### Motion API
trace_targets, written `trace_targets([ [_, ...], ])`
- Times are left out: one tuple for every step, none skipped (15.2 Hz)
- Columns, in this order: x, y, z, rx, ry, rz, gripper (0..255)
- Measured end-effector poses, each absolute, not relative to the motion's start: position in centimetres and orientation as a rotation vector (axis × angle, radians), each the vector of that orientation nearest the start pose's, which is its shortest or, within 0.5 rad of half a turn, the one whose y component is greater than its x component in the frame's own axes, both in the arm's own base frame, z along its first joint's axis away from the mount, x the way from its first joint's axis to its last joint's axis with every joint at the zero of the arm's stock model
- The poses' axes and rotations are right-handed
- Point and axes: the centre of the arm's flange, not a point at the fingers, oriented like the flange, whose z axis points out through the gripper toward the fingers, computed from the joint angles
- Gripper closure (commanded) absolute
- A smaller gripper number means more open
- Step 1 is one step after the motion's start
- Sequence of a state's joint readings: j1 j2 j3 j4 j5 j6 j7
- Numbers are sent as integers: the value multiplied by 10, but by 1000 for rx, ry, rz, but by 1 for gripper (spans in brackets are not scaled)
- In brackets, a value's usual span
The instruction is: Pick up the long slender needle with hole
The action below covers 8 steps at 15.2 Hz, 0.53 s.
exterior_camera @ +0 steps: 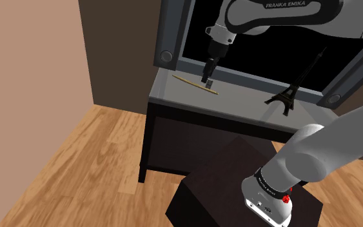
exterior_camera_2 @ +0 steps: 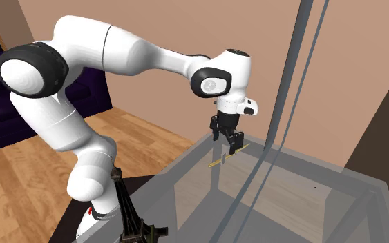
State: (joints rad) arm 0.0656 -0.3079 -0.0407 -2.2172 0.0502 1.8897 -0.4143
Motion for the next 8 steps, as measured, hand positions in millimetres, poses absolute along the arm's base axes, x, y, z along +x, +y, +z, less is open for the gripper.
trace_targets([
  [470,18,499,-3008,-682,-3,0],
  [481,17,495,-3007,-706,-14,0],
  [484,19,490,-3006,-719,-20,0],
  [485,20,485,-3005,-725,-23,0],
  [487,21,479,-3005,-729,-24,0],
  [487,21,474,-3005,-730,-25,0],
  [488,21,469,-3005,-731,-26,0],
  [488,21,464,-3005,-731,-26,0],
])
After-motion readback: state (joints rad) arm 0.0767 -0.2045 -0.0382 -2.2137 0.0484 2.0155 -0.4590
